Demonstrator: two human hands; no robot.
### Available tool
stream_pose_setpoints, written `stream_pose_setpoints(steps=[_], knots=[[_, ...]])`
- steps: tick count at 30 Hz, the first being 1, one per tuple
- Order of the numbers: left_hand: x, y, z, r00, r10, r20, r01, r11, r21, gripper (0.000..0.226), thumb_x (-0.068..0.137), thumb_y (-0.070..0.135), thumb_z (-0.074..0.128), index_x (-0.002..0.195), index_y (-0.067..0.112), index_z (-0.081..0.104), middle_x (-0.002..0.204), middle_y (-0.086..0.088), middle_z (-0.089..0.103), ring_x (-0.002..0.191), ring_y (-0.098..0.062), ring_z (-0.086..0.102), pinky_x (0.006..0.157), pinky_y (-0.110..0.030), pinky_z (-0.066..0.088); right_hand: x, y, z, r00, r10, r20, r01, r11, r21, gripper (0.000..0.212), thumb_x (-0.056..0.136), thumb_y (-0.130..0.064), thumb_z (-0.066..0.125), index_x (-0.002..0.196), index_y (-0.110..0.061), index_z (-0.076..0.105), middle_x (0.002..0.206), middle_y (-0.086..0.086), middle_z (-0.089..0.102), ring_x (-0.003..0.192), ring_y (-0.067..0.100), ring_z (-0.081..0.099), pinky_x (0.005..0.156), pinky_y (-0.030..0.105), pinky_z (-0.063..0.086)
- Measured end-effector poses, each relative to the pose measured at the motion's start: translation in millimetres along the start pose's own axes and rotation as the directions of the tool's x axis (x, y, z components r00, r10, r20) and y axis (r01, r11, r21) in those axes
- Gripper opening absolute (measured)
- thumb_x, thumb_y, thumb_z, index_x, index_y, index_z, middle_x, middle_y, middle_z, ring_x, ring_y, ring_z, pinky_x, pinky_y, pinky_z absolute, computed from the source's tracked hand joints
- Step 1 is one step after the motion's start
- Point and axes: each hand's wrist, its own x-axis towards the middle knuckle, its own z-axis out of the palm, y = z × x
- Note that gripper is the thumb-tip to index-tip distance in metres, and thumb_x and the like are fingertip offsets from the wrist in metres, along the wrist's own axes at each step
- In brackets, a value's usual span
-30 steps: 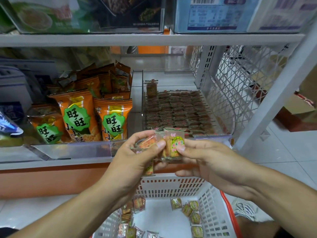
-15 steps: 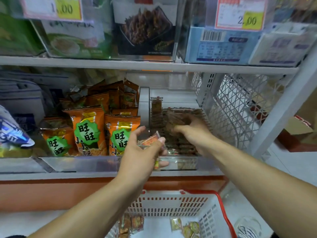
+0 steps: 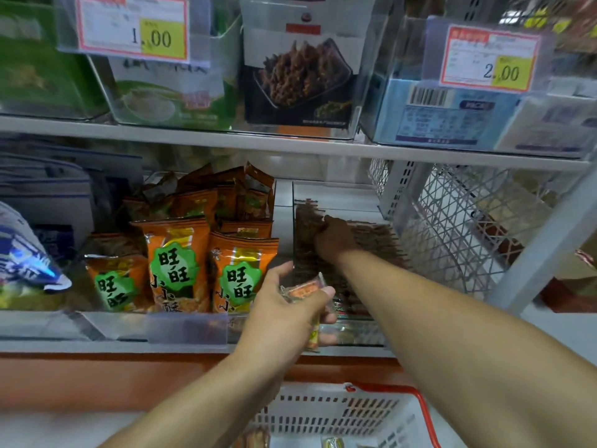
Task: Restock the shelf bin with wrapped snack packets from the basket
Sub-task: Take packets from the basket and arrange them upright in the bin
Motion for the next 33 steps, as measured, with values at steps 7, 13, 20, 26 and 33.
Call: stream_pose_setpoints(steps=[7,13,20,26,33], knots=[[-2,4,-1,0.999,-0.034,0.001,0.034,0.999,0.017,0.066,0.089,0.012,0.078,0.137,0.038,0.041,0.112,-0.012,0.071,0.081,-0.022,0.078,0.06,-0.032,0.061,-2,-9,11,1.0,0.011,-0.014,-0.01,0.998,0.062,0.039,0.1,-0.012,0.051,0.135,0.004,0.055,0.14,0.023,0.056,0.131,0.037,0.052,0.112,0.04,0.04],[-4,9,-3,0.998,-0.052,0.022,0.053,0.998,-0.017,0.059,0.092,0.017,0.075,0.138,0.034,0.041,0.102,-0.019,0.074,0.074,-0.021,0.075,0.057,-0.029,0.059,4,-1,4,0.998,0.052,-0.021,-0.051,0.996,0.079,0.061,0.098,-0.01,0.056,0.154,-0.002,0.034,0.16,0.015,0.035,0.147,0.029,0.033,0.117,0.028,0.025],[-20,15,-5,0.997,-0.061,-0.048,0.049,0.975,-0.218,0.033,0.105,0.04,0.05,0.128,0.017,0.059,0.09,-0.024,0.077,0.071,-0.031,0.076,0.049,-0.036,0.06,-34,-2,-23,0.992,-0.046,-0.116,0.062,0.989,0.132,0.044,0.095,-0.012,0.062,0.138,-0.018,0.06,0.138,0.004,0.062,0.128,0.022,0.057,0.106,0.027,0.043],[-33,15,-6,0.987,-0.158,-0.031,0.144,0.949,-0.281,0.042,0.108,0.041,0.042,0.127,0.009,0.061,0.117,-0.026,0.072,0.091,-0.038,0.073,0.06,-0.042,0.062,-167,10,-61,0.924,-0.382,0.007,0.342,0.835,0.431,0.045,0.071,-0.069,0.076,0.108,-0.044,0.067,0.095,-0.013,0.071,0.082,0.002,0.066,0.073,0.027,0.055],[-39,7,0,0.984,-0.178,-0.017,0.167,0.952,-0.258,0.051,0.104,0.049,0.044,0.118,0.004,0.065,0.106,-0.026,0.075,0.102,-0.046,0.072,0.087,-0.057,0.061,-208,22,-62,0.93,-0.335,0.152,0.252,0.881,0.401,0.065,0.062,-0.053,0.083,0.123,-0.048,0.059,0.105,-0.015,0.069,0.087,0.008,0.069,0.084,0.036,0.06]])
